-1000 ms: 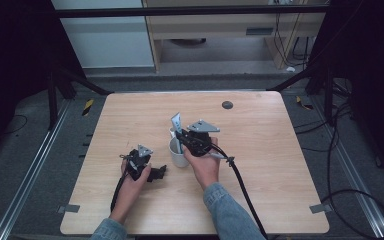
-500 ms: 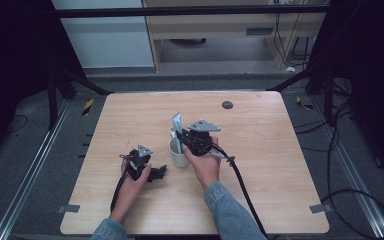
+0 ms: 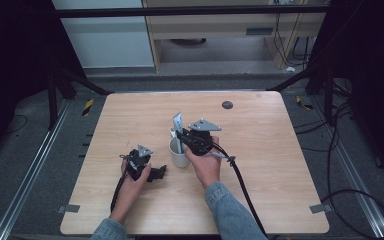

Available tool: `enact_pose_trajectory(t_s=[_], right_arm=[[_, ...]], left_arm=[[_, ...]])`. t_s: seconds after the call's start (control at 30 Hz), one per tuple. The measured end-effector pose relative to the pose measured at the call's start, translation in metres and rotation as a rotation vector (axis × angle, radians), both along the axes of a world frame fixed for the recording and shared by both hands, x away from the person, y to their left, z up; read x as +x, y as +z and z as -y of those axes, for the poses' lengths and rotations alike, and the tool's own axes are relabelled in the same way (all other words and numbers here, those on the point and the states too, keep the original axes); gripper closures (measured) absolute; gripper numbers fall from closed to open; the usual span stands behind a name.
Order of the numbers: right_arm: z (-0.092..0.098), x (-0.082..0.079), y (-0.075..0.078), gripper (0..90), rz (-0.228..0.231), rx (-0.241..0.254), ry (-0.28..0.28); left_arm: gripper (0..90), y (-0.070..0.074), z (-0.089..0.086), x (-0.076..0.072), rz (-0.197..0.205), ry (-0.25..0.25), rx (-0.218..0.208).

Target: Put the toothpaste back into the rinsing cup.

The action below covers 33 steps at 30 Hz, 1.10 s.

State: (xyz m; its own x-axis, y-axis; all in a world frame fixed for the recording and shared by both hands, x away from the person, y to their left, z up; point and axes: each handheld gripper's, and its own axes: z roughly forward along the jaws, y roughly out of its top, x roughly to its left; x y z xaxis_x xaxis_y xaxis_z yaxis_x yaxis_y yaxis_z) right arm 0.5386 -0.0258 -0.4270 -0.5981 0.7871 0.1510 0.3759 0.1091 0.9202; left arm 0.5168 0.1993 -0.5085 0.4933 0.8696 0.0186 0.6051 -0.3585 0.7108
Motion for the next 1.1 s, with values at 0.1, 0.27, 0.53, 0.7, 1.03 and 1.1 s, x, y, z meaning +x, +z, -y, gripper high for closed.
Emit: enact_pose_trajectory(t_s=[0.1,0.27,0.53,0.7,1.03,1.1], right_arm=[[0.0000,0.0003,-0.0005,73.9,0.000,-0.002,0.002],[0.0001,-0.0012,-0.0007,73.0,0.002,0.004,0.000],[-0.0013,-0.0024,-0.0007,67.1,0.003,-0.004,0.002],[-0.0018,-0.0031,-0.0003,62.1,-0.004,-0.008,-0.002],[0.0006,-0.0072,0.0046,56.9,0.003,-0.044,-0.002],[0.0014,-0.0085,0.0063,55.8,0.004,-0.056,-0.001]], left_arm=[[0.0,0.0000,0.0000,0.0000,0.000,0.000,0.000],[0.0,0.0000,0.0000,0.0000,0.000,0.000,0.000],[0.0,0.0000,0.0000,0.0000,0.000,0.000,-0.001],[0.0,0.0000,0.0000,0.0000,0.000,0.000,0.000],[0.0,0.0000,-0.0001,0.0000,0.000,-0.001,0.001],[0.0,0.0000,0.0000,0.0000,0.000,0.000,0.000]])
